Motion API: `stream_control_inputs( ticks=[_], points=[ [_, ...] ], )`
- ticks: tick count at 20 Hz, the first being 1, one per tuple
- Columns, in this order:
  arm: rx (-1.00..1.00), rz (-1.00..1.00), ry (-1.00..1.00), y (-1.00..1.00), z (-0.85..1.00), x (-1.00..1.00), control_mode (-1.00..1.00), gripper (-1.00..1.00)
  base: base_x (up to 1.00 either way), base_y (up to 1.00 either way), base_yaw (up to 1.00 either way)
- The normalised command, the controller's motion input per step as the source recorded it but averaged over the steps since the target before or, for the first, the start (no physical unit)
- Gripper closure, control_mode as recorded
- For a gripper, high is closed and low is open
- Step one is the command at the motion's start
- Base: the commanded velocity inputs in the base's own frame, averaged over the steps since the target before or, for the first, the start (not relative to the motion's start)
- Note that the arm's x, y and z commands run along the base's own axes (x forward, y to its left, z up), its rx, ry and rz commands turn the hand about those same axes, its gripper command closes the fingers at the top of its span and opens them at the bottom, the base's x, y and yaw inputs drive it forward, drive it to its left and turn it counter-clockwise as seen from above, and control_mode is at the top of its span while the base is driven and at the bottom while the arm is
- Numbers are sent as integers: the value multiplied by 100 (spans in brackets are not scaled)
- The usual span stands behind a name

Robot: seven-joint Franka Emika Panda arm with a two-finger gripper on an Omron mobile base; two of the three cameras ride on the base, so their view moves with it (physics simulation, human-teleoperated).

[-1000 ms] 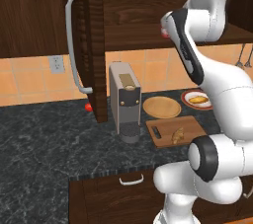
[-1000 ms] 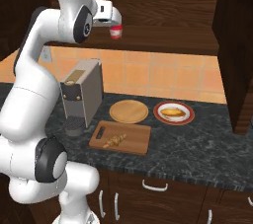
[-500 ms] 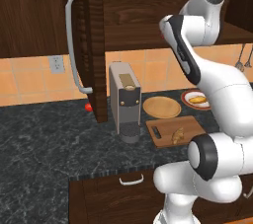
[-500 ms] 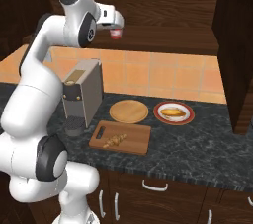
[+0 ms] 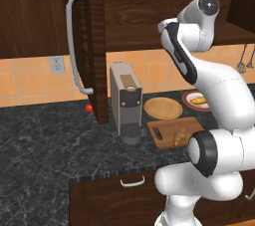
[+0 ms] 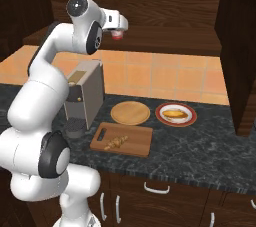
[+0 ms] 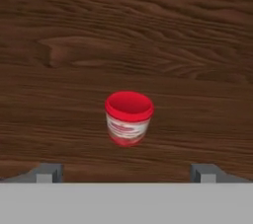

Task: From the different types of pastries on the counter, select a croissant and place it on the cutting board. Then retrieve a jar of jam from the cabinet and place it alongside the croissant on the cutting board.

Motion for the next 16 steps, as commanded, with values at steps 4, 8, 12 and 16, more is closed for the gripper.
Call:
stream_control_inputs(
  ticks=[4,8,12,16],
  points=[
    [0,0,0,0,0,50,-100,-100,0,0,0],
    [0,0,0,0,0,27,-100,-100,0,0,0],
    [0,0,0,0,-6,18,-100,-100,0,0,0],
    [0,0,0,-1,-17,16,-100,-100,0,0,0]
  ],
)
